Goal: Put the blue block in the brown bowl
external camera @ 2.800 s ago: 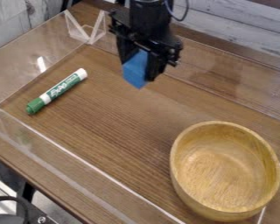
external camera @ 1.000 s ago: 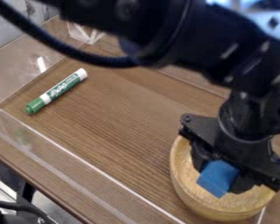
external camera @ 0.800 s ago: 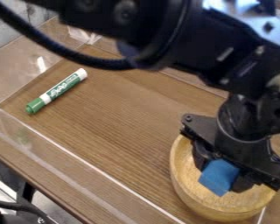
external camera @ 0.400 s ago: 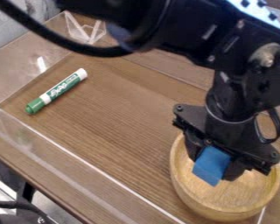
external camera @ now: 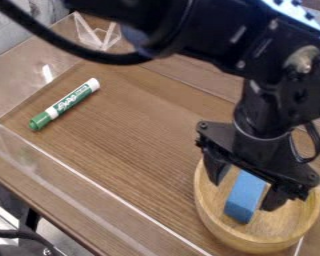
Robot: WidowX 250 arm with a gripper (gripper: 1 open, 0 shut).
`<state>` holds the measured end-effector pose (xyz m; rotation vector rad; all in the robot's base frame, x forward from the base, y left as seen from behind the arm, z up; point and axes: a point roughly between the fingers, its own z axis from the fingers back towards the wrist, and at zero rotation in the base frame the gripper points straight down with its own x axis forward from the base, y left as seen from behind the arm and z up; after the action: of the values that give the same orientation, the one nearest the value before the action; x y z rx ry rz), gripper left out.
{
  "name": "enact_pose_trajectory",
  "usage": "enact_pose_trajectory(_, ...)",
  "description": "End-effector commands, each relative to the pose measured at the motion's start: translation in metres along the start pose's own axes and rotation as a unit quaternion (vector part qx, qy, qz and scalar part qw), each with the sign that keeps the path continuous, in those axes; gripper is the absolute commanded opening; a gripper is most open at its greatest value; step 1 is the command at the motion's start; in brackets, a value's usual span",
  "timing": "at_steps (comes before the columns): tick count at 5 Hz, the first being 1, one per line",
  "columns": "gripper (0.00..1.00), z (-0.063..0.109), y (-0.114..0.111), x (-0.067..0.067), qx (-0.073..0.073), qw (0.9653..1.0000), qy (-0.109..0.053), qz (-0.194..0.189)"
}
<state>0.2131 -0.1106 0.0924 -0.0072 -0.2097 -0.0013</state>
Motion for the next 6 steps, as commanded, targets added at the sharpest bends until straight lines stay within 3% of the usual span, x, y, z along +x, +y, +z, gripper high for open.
enact_pose_trajectory(1,1.0,0.014,0.002,0.014,-0.013,0.9997,-0.014,0.015)
enact_pose_trajectory(3,1.0,0.042,0.03,0.032,-0.019,0.9992,-0.01,0.034)
enact_pose_trajectory(4,1.0,0.064,0.06,0.044,-0.016,0.9987,-0.015,0.047)
enact_pose_trajectory(5,1.0,0.073,0.091,0.053,-0.013,0.9979,-0.019,0.06)
enact_pose_trajectory(6,1.0,0.069,0.091,0.053,-0.011,0.9982,-0.02,0.055)
